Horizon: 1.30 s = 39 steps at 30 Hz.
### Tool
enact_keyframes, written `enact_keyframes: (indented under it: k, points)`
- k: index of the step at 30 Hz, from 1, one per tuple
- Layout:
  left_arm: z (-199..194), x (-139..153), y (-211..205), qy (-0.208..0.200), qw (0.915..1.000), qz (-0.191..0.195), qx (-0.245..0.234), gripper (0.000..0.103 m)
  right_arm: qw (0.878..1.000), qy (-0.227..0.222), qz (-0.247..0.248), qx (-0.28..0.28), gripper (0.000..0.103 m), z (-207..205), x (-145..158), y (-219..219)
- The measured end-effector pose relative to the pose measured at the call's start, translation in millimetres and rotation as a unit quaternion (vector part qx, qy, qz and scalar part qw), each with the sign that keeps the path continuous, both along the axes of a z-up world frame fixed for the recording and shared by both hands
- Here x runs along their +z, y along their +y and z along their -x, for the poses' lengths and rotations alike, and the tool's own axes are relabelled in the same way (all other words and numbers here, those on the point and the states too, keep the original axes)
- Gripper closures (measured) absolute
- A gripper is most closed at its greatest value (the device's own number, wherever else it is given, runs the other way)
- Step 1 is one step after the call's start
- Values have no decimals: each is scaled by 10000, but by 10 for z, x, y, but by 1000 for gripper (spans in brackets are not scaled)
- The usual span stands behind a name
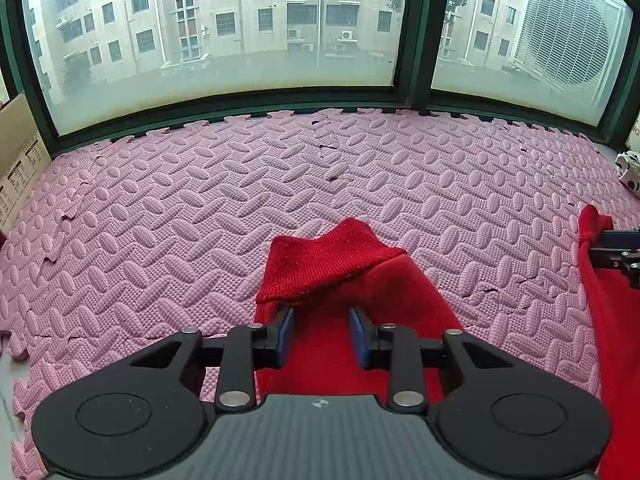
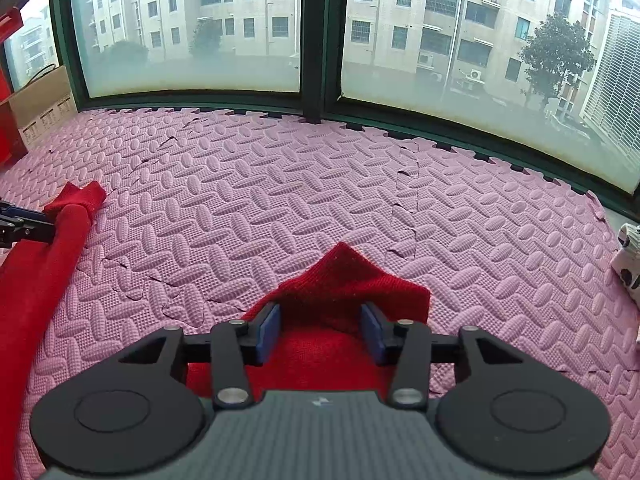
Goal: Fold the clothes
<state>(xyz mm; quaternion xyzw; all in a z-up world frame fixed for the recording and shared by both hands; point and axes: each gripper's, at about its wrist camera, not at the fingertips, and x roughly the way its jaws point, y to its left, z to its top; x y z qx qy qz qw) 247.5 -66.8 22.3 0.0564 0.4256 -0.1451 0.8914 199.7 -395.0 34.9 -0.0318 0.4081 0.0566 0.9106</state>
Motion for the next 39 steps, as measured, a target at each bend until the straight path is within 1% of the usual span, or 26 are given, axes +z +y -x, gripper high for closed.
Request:
enact_keyframes:
  k: [1,2,5,6,8,10,12,13,16,17,19,21,24,25,27,30,31,34,35,36,37,38,39]
  points:
    - [35,29,2,-14,10000,16,-16,68,10000,6,-47,46,54,41,45,3]
    - [82,66,-2,-47,10000,26,-60,67,9999,1,-70,128,49,93,90,17]
    - [270,181,-37,-128,9996,62,-259,67,9991,52,-12,428,47,265,193,95]
    - [340,212,-52,-136,9993,85,-330,64,9987,81,-1,498,46,308,204,116]
    - [494,249,-94,-118,9986,100,-505,62,9975,176,43,681,40,473,227,191]
    - [667,270,-136,-85,9976,110,-673,60,9967,229,85,779,40,583,225,242]
    - [839,270,-166,-33,9967,129,-801,59,9954,308,122,896,35,776,207,322]
    - [925,268,-180,-6,9962,139,-863,58,9951,342,132,923,30,848,193,356]
    - [1160,221,-211,39,9949,105,-999,58,9939,386,166,1022,29,1065,147,472]
    - [1229,195,-208,54,9949,95,-1005,58,9937,373,169,1040,27,1139,135,517]
    - [1347,136,-190,133,9950,121,-984,58,9931,358,155,1106,24,1275,105,610]
    - [1444,64,-167,210,9953,85,-938,58,9926,342,174,1150,24,1349,80,684]
    - [1607,32,-125,63,9957,-97,-920,58,9912,317,240,1266,24,1486,82,826]
    - [1649,40,-101,29,9961,-156,-866,58,9911,245,279,1281,24,1523,115,857]
    - [1706,63,-24,17,9973,-138,-719,58,9920,48,343,1217,23,1583,210,907]
    - [1805,107,88,-75,9991,-153,-399,58,9934,-256,235,1097,22,1644,348,972]
    - [1838,120,118,-114,9993,-167,-305,58,9932,-313,190,1104,22,1653,376,1002]
    - [1933,129,169,-143,9996,-202,-142,58,9924,-273,160,1185,22,1660,351,1128]
    - [1960,118,188,-138,9996,-205,-112,59,9918,-255,200,1238,22,1675,325,1179]
    - [1985,102,207,-128,9997,-207,-86,62,9910,-238,240,1292,22,1691,299,1230]
    - [2010,87,227,-118,9997,-209,-60,67,9903,-220,280,1345,22,1707,273,1280]
    - [2028,70,252,-103,9998,-187,-43,78,9894,-208,325,1399,22,1725,250,1330]
    - [2048,58,275,-126,9997,-185,-23,84,9883,-220,395,1458,21,1756,243,1376]
